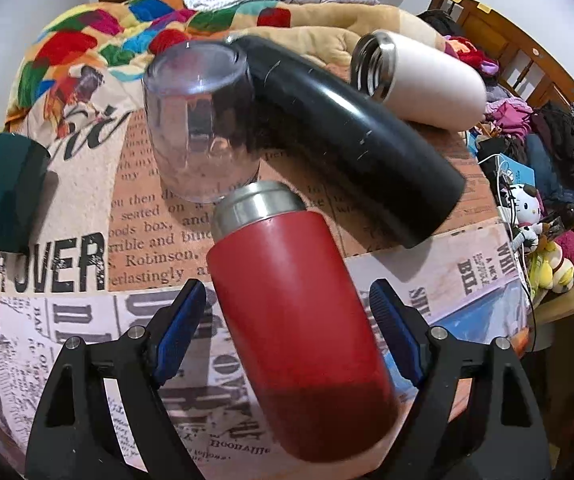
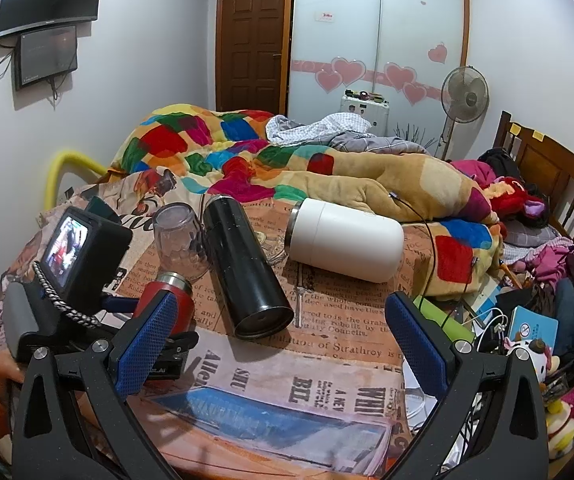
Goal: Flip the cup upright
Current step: 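Close the right gripper on the red cup while the left gripper releases it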
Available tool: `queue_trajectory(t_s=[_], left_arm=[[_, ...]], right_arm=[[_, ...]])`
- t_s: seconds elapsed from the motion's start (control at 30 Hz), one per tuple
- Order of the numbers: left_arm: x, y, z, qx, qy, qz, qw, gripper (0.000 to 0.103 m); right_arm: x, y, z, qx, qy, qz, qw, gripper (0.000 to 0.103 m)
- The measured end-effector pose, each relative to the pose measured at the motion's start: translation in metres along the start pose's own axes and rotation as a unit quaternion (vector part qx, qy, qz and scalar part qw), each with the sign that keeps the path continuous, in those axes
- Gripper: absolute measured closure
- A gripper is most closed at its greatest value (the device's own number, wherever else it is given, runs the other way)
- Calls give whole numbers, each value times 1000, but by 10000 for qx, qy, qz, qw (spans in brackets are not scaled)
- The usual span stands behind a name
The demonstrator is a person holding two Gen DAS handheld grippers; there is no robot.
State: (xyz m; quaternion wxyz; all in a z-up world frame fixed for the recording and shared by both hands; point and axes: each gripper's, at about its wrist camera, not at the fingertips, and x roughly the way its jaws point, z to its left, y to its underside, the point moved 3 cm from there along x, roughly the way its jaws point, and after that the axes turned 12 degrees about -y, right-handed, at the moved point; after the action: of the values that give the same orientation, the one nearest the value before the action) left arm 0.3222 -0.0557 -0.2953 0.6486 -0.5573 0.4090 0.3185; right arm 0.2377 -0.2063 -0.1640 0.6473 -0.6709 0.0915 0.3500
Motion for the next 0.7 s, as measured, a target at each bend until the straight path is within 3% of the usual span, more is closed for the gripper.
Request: queue_trajectory(t_s=[0.17,0.3,0.53,0.7], left_arm=[[-37,6,13,-123,116,-345,9993,19],[-70,11,37,-341,-91,-770,9964,19],[-113,26,87,-708,-931,-1374,9836,19],[-122,44,108,-815,-1341,-1560,9752,19]], right_arm=[[3,1,3,73,-193,84,9998,0],[12,-2,11,108,-476,251,9985,0],[53,-2,42,173,-1203,903,9885,1],[101,7,64,274,-1626,1711,9714,18]])
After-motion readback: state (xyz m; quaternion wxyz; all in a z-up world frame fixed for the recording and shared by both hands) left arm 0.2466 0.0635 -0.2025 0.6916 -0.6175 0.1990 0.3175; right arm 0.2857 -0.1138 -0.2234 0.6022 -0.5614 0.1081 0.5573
